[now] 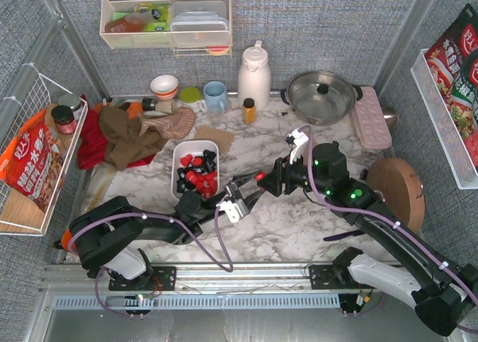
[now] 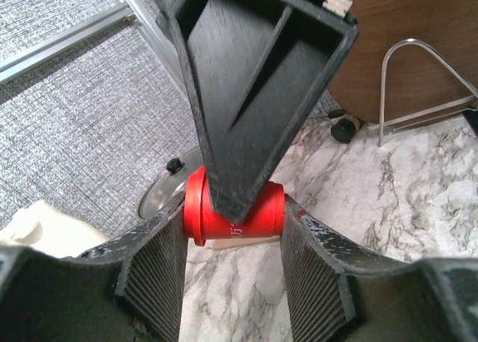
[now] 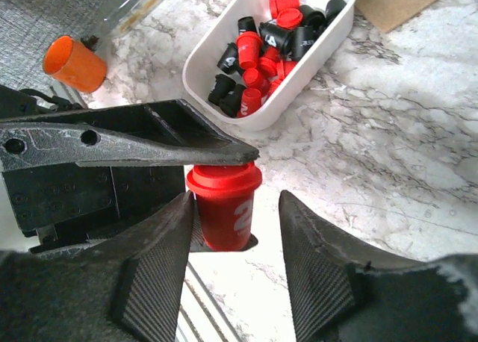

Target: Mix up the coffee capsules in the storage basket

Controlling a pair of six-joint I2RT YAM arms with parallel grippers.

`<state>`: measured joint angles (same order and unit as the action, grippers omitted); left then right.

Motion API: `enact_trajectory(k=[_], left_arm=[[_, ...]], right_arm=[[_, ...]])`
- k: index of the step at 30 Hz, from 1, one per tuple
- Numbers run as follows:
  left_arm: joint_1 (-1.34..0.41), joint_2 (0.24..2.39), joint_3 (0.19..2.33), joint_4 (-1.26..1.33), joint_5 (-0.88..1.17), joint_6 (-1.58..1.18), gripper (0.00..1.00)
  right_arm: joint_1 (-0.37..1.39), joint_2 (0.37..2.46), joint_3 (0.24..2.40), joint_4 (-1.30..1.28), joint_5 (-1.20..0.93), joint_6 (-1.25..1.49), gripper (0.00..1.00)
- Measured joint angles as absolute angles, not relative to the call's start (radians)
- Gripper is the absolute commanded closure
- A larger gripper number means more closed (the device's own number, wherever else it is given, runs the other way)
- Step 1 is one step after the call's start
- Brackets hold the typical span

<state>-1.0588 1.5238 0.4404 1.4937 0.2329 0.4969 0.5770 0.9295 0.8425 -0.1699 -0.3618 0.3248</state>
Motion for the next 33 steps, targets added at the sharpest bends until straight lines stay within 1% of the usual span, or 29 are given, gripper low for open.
enact_trajectory(k=[3, 8, 11, 14, 16, 18, 20, 24, 28, 33], left_arm=[[-1.059, 1.518, 0.421, 1.502, 0.213, 0.489, 0.53], [-1.06, 1.488, 0.352, 1.522, 0.138, 0.447, 0.51], [-1.06, 1.449, 0.305, 1.524, 0.036, 0.4, 0.5], [-1.053, 1.378, 0.271, 1.5, -0.107, 0.334, 0.48], [-1.037, 1.308, 0.271, 1.429, -0.202, 0.279, 0.45], [-1.005, 1.231, 0.299, 1.297, -0.281, 0.208, 0.44], [-0.944, 1.157, 0.347, 1.133, -0.345, 0.115, 0.42], [-0.792, 1.087, 0.403, 0.858, -0.403, -0.084, 0.39], [-0.694, 1.103, 0.409, 0.705, -0.403, -0.207, 0.38], [-0.596, 1.241, 0.484, 0.629, -0.361, -0.281, 0.38]], right_arm=[[0.577, 0.919, 0.861, -0.202, -0.346, 0.308, 0.41], [0.577, 0.883, 0.892, -0.263, -0.316, 0.26, 0.39], [0.577, 0.855, 0.91, -0.306, -0.281, 0.221, 0.38], [0.577, 0.825, 0.924, -0.345, -0.228, 0.176, 0.37], [0.577, 0.807, 0.925, -0.367, -0.188, 0.147, 0.36], [0.577, 0.793, 0.925, -0.389, -0.154, 0.122, 0.36], [0.577, 0.783, 0.922, -0.403, -0.126, 0.104, 0.36], [0.577, 0.776, 0.907, -0.421, -0.091, 0.081, 0.36], [0.577, 0.776, 0.897, -0.424, -0.075, 0.073, 0.36], [0.577, 0.776, 0.892, -0.424, -0.061, 0.072, 0.35]])
